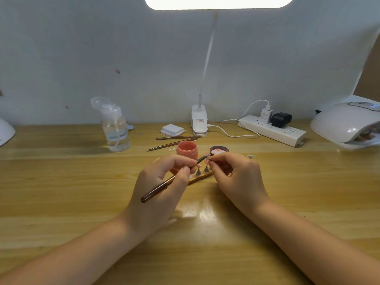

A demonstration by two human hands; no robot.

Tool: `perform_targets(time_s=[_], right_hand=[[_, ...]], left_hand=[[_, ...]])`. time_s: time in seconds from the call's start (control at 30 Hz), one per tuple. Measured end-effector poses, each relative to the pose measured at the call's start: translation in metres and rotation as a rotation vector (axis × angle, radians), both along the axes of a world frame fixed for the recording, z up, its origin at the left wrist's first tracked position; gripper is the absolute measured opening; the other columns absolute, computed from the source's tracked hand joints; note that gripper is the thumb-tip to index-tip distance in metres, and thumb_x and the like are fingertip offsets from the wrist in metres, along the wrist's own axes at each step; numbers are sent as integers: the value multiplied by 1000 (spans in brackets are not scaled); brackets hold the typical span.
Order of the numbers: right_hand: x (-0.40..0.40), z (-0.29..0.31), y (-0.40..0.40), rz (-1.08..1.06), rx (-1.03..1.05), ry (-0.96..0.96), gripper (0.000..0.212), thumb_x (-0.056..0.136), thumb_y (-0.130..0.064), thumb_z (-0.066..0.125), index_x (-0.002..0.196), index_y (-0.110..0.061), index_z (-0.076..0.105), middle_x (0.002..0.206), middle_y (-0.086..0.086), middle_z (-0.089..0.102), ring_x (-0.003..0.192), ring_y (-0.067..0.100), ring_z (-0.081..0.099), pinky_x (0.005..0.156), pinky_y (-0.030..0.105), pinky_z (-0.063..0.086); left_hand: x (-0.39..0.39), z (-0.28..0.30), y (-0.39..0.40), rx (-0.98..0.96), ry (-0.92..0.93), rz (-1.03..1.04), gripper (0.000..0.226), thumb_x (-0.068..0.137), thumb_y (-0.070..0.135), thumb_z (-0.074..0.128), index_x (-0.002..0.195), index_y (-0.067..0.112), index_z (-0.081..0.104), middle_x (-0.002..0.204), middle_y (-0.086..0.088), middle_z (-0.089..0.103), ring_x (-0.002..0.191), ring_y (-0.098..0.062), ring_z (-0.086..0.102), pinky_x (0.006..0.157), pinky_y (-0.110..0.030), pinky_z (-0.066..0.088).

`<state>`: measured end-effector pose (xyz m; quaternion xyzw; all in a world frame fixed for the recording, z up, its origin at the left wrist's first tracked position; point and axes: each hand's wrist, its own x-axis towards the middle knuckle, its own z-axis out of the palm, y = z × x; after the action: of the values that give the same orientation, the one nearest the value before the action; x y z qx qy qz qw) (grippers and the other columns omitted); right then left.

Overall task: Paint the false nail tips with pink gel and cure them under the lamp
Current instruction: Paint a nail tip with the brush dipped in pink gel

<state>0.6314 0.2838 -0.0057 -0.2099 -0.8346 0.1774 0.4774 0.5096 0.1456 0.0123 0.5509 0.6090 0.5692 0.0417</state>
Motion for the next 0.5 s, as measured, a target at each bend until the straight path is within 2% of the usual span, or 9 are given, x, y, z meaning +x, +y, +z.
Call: perform_targets(time_s=[0.2,0.3,0.37,0.5], right_hand=[[0,0,1,-8,-13,-10,11,83,-7,72,93,-10,75,82,0,72,73,10,64,70,30,54],[0,1,0,-5,-18,-12,11,83,-7,72,93,-8,75,81,1,72,72,11,65,69,32,54],[0,1,0,-4,-21,-14,11,83,-8,72,93,-8,75,81,1,72,72,11,65,69,31,54],[0,1,1,-20,-102,19,12,84,-10,71,95,-10,75,84,0,73,75,9,66,72,32,55]], left_hand=[[-2,0,0,13,-41,32,17,83,21,53,88,23,69,82,12,71,86,-7,66,74,-14,47],[0,1,-1,17,-18,-15,21,84,31,54,94,22,70,86,9,72,92,-14,67,79,-21,49],[0,-1,0,-18,-20,-14,19,85,27,55,94,22,71,86,9,72,92,-14,67,79,-23,50],[-3,-2,2,0,-114,10,19,83,20,52,88,22,70,82,8,73,84,-7,68,72,-14,49]])
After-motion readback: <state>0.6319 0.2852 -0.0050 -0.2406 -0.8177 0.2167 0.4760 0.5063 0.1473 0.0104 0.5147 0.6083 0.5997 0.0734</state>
